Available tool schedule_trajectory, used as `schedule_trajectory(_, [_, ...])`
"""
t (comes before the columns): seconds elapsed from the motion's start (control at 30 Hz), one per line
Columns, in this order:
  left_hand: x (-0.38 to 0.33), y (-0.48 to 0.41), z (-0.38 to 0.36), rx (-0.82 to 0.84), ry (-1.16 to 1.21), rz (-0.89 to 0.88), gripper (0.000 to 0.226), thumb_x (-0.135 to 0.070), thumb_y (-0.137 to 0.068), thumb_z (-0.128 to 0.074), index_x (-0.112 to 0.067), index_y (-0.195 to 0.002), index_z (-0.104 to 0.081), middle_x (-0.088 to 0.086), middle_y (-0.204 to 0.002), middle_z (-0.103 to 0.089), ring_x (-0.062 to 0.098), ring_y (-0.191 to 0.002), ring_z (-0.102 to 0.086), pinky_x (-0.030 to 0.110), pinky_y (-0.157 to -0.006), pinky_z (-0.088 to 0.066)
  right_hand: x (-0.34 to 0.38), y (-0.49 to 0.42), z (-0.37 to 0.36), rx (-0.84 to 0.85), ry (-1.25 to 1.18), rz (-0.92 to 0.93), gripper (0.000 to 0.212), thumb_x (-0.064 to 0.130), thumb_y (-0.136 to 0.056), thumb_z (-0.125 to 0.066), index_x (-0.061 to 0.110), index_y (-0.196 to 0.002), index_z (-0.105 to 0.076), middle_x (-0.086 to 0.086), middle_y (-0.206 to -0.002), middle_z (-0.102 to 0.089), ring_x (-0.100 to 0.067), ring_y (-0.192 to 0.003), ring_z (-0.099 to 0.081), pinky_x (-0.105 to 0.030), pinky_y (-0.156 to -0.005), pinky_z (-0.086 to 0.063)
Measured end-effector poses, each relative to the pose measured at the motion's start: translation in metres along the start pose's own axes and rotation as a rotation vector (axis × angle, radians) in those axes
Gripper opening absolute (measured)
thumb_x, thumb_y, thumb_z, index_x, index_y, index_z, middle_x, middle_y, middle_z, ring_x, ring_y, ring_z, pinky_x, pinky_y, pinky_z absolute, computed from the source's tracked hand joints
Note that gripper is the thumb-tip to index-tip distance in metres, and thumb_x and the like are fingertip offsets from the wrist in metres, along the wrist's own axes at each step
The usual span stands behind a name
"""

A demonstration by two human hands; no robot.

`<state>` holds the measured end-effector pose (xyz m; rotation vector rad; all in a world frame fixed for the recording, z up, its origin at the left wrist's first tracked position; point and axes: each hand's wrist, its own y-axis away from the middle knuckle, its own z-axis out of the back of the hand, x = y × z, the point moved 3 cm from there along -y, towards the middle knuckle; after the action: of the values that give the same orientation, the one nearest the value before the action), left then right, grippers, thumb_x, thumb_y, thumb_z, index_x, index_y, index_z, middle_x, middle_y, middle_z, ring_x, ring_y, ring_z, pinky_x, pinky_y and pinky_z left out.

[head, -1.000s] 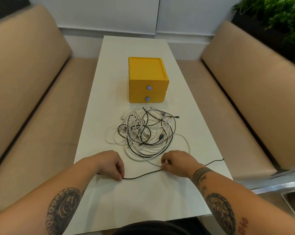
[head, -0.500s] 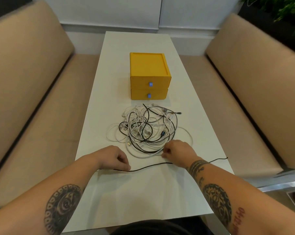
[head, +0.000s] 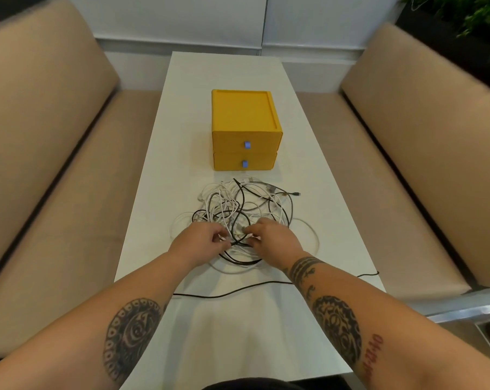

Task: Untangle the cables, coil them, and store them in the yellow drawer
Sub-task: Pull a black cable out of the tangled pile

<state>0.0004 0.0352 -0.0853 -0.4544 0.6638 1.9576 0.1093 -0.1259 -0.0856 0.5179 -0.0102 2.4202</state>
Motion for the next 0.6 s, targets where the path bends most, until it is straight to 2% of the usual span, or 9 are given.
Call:
schedule_trajectory(0.1, [0.001, -0.005, -0.005, 0.001, -0.008, 0.009, 0.019, -0.039, -0.084, -0.075, -0.034, -0.102, -0.073, -0.014, -0.077, -0.062, 0.005, -0.073, -0.059, 0.024, -0.062, -0.042, 0.012, -0.011, -0.009, 0.075, 0.126, 0.088, 0.035, 0.038, -0.100, -0.050, 0.035, -0.134, -0.058, -0.003, -0.109, -0.058, -0.027, -0.099, -0.060, -0.036, -0.080, -0.047])
schedule_trajectory(0.17, [0.002, -0.007, -0.005, -0.017, 0.000, 0.003, 0.019, -0.036, -0.084, -0.075, -0.033, -0.103, -0.073, -0.012, -0.075, -0.062, 0.004, -0.070, -0.058, 0.023, -0.059, -0.040, 0.012, -0.017, -0.013, 0.103, 0.195, 0.094, 0.033, 0.039, -0.101, -0.046, 0.031, -0.130, -0.059, -0.006, -0.106, -0.057, -0.030, -0.097, -0.061, -0.036, -0.078, -0.046])
schedule_trajectory(0.3, [0.006, -0.012, -0.004, -0.038, 0.046, 0.034, 0.021, -0.033, -0.085, -0.076, -0.030, -0.106, -0.073, -0.012, -0.079, -0.065, 0.005, -0.074, -0.060, 0.021, -0.063, -0.043, 0.008, -0.024, -0.011, 0.102, 0.255, 0.104, 0.037, 0.044, -0.099, -0.047, 0.019, -0.118, -0.065, -0.006, -0.109, -0.057, -0.030, -0.102, -0.059, -0.037, -0.081, -0.046])
schedule_trajectory(0.4, [0.005, -0.016, -0.004, -0.048, 0.059, 0.049, 0.025, -0.035, -0.085, -0.075, -0.029, -0.109, -0.073, -0.014, -0.078, -0.064, 0.004, -0.074, -0.059, 0.022, -0.064, -0.042, 0.006, -0.028, -0.008, 0.135, 0.281, 0.132, 0.038, 0.046, -0.097, -0.051, 0.016, -0.116, -0.063, -0.006, -0.108, -0.056, -0.028, -0.102, -0.058, -0.034, -0.075, -0.042])
schedule_trajectory(0.5, [0.005, -0.018, 0.000, -0.076, 0.113, 0.072, 0.022, -0.044, -0.092, -0.065, -0.030, -0.107, -0.072, -0.010, -0.085, -0.069, 0.008, -0.080, -0.063, 0.026, -0.072, -0.050, 0.005, -0.032, 0.001, 0.109, 0.246, 0.115, 0.031, 0.038, -0.100, -0.049, 0.014, -0.116, -0.061, -0.006, -0.108, -0.054, -0.029, -0.101, -0.059, -0.034, -0.070, -0.042])
schedule_trajectory(0.6, [0.007, -0.022, 0.007, -0.095, 0.223, 0.099, 0.036, -0.050, -0.100, -0.047, -0.025, -0.100, -0.072, -0.005, -0.086, -0.070, 0.015, -0.085, -0.065, 0.030, -0.077, -0.050, 0.010, -0.035, 0.025, -0.034, 0.130, 0.124, 0.026, 0.035, -0.102, -0.047, 0.017, -0.114, -0.062, -0.004, -0.107, -0.055, -0.028, -0.097, -0.060, -0.037, -0.070, -0.047])
